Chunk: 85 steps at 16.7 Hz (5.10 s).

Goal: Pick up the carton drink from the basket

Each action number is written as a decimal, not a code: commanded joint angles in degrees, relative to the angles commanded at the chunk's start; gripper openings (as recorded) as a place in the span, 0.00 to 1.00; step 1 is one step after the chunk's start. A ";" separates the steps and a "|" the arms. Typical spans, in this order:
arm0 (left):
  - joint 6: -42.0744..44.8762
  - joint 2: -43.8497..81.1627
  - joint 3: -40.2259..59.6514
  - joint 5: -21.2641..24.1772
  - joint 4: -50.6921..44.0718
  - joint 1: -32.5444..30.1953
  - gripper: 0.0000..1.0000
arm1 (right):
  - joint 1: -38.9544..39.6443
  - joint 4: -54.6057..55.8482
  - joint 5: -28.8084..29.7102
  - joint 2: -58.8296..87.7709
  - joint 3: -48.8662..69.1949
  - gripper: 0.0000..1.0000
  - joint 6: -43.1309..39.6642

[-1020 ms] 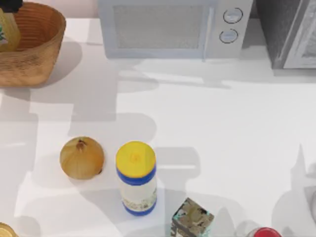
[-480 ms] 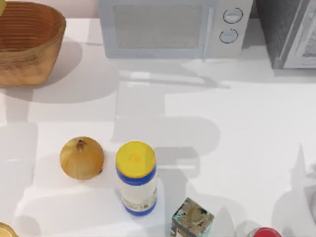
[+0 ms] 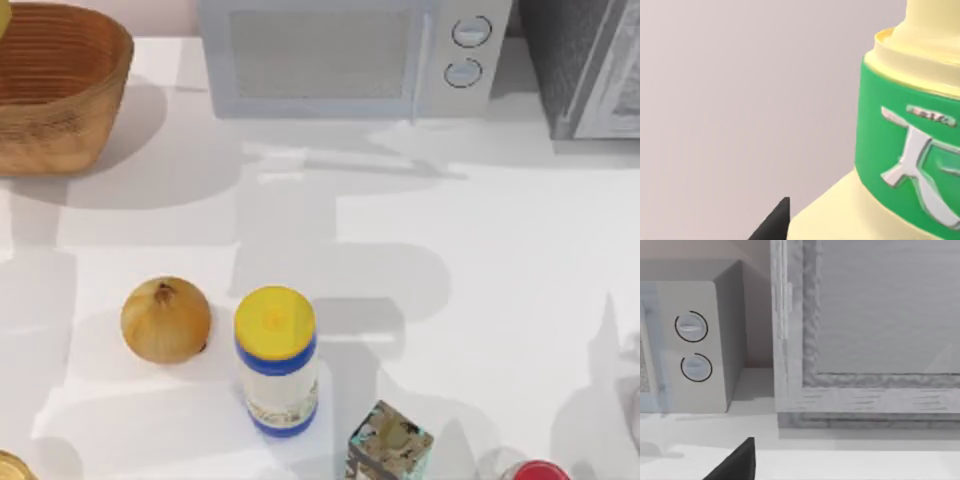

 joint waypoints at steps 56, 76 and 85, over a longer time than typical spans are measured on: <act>-13.98 7.32 -3.59 -96.77 -1.43 -66.39 0.00 | 0.00 0.00 0.00 0.00 0.00 1.00 0.00; -44.71 24.29 13.49 -100.30 -34.72 -69.74 0.00 | 0.00 0.00 0.00 0.00 0.00 1.00 0.00; -89.41 30.29 24.48 -99.90 -84.26 -66.83 0.00 | 0.00 0.00 0.00 0.00 0.00 1.00 0.00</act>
